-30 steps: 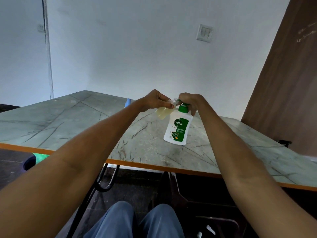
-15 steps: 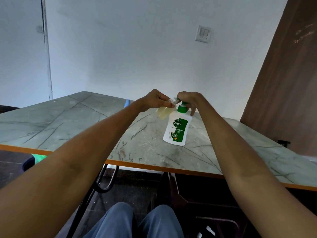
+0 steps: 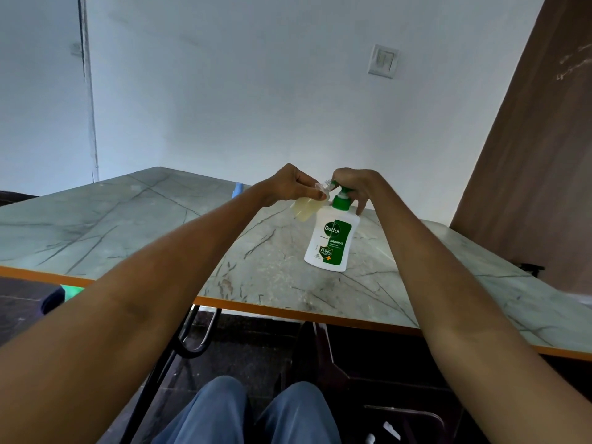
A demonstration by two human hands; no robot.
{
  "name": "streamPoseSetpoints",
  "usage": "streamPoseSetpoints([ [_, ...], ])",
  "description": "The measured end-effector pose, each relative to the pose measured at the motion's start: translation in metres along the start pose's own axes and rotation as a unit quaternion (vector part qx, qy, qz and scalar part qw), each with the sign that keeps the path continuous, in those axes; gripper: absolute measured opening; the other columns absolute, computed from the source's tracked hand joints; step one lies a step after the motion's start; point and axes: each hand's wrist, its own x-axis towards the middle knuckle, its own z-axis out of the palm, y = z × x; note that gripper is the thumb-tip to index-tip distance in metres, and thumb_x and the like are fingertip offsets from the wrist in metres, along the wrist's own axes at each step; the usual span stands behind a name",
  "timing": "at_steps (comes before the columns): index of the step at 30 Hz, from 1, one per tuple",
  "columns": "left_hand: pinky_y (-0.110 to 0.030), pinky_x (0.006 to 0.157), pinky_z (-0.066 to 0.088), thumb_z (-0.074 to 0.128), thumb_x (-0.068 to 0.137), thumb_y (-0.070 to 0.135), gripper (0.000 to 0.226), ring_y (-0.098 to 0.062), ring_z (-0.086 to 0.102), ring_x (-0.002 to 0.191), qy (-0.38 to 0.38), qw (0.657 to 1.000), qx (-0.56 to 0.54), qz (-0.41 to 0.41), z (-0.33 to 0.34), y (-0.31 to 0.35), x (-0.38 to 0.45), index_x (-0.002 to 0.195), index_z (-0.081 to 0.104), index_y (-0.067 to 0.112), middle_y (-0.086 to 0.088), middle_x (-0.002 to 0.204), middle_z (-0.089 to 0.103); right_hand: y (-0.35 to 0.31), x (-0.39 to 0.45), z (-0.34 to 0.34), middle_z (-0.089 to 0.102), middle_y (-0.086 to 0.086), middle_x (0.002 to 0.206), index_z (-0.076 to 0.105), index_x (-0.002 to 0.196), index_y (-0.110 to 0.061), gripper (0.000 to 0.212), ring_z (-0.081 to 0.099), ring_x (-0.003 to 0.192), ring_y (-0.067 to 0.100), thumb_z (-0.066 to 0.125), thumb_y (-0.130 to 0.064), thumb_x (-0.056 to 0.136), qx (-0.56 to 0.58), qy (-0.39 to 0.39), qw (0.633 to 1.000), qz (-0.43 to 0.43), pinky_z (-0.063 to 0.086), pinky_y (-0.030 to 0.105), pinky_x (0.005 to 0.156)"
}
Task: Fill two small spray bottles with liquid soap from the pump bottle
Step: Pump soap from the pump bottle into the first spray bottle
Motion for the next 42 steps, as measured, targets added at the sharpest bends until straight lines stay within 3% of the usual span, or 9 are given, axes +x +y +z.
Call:
streamPoseSetpoints([
  [8, -0.019, 0.073, 0.048, 0.07, 0.079, 0.012, 0.033, -0.008, 0.058, 0.084, -0.001, 1.0, -0.001, 0.001, 0.0015, -0.0017, -0.0006, 0.109, 0.066, 0.0, -0.007, 0.105, 0.066, 0.0019, 0.002, 0.002, 0.054, 0.018, 0.106, 0.05, 0.079, -0.013, 0.03, 0.054, 0.1, 0.034, 0.025, -0.02, 0.093, 0.003, 0.019, 1.0, -0.001, 0.04, 0.054, 0.091],
  [13, -0.019, 0.074, 0.047, 0.069, 0.08, 0.013, 0.033, -0.012, 0.057, 0.092, 0.005, 1.0, 0.005, -0.001, 0.0021, -0.0013, -0.0027, 0.11, 0.066, 0.0, -0.01, 0.113, 0.066, 0.0042, 0.0053, -0.0005, 0.055, 0.018, 0.101, 0.046, 0.082, -0.015, 0.02, 0.054, 0.095, 0.033, 0.028, -0.019, 0.091, 0.024, 0.015, 1.0, 0.0, 0.041, 0.051, 0.085],
  [17, -0.024, 0.079, 0.047, 0.07, 0.08, 0.014, 0.033, -0.015, 0.057, 0.097, 0.004, 1.0, 0.007, -0.007, 0.0004, -0.0006, -0.0043, 0.11, 0.066, 0.0, -0.012, 0.115, 0.066, 0.0017, 0.0041, -0.0001, 0.055, 0.019, 0.118, 0.048, 0.084, -0.015, 0.019, 0.053, 0.109, 0.034, 0.031, -0.019, 0.091, 0.025, 0.002, 1.0, 0.002, 0.038, 0.056, 0.095],
  [21, -0.02, 0.073, 0.047, 0.07, 0.08, 0.013, 0.033, -0.014, 0.056, 0.094, 0.004, 1.0, 0.004, -0.004, 0.002, 0.0013, -0.0044, 0.11, 0.066, 0.0, -0.01, 0.113, 0.066, 0.0022, 0.0034, -0.0006, 0.055, 0.02, 0.121, 0.048, 0.083, -0.015, 0.02, 0.053, 0.113, 0.035, 0.031, -0.02, 0.091, 0.009, 0.002, 1.0, -0.004, 0.036, 0.058, 0.099],
  [25, -0.02, 0.075, 0.048, 0.069, 0.08, 0.011, 0.033, -0.013, 0.057, 0.091, 0.002, 1.0, 0.014, 0.0, 0.001, 0.0011, -0.0047, 0.11, 0.066, -0.001, -0.013, 0.113, 0.066, 0.004, 0.0013, 0.004, 0.054, 0.016, 0.092, 0.046, 0.076, -0.014, 0.028, 0.052, 0.095, 0.032, 0.026, -0.021, 0.093, 0.011, 0.029, 1.0, -0.007, 0.042, 0.048, 0.082],
  [27, -0.021, 0.076, 0.048, 0.069, 0.08, 0.011, 0.033, -0.015, 0.058, 0.094, 0.001, 1.0, 0.019, 0.0, 0.002, -0.0006, -0.0043, 0.11, 0.065, -0.002, -0.014, 0.114, 0.066, 0.0062, 0.0019, 0.0062, 0.052, 0.015, 0.088, 0.046, 0.076, -0.014, 0.026, 0.053, 0.095, 0.034, 0.026, -0.021, 0.092, 0.01, 0.03, 0.999, -0.005, 0.042, 0.05, 0.084],
  [32, -0.018, 0.07, 0.047, 0.071, 0.079, 0.013, 0.034, -0.011, 0.058, 0.087, 0.011, 1.0, 0.017, -0.003, 0.0019, -0.001, -0.0034, 0.11, 0.066, 0.0, -0.012, 0.111, 0.067, 0.0032, -0.0003, 0.0029, 0.054, 0.018, 0.11, 0.044, 0.081, -0.015, 0.02, 0.052, 0.105, 0.034, 0.027, -0.019, 0.091, 0.018, 0.017, 1.0, -0.002, 0.037, 0.057, 0.098],
  [37, -0.015, 0.066, 0.046, 0.07, 0.079, 0.014, 0.035, -0.004, 0.056, 0.08, 0.013, 1.0, 0.016, -0.005, 0.0018, 0.0023, -0.0002, 0.11, 0.066, 0.0, -0.007, 0.11, 0.066, -0.0001, -0.0013, 0.0004, 0.054, 0.02, 0.125, 0.046, 0.085, -0.013, 0.022, 0.051, 0.115, 0.035, 0.025, -0.019, 0.091, 0.01, 0.013, 1.0, -0.01, 0.038, 0.055, 0.089],
  [42, -0.016, 0.07, 0.047, 0.071, 0.078, 0.013, 0.034, -0.007, 0.057, 0.082, 0.006, 1.0, 0.01, -0.002, 0.0012, -0.0015, -0.0007, 0.109, 0.066, -0.001, -0.005, 0.101, 0.066, 0.0054, 0.0052, 0.0027, 0.055, 0.018, 0.098, 0.045, 0.077, -0.014, 0.022, 0.055, 0.098, 0.035, 0.028, -0.02, 0.09, 0.0, 0.024, 1.0, -0.013, 0.043, 0.054, 0.091],
])
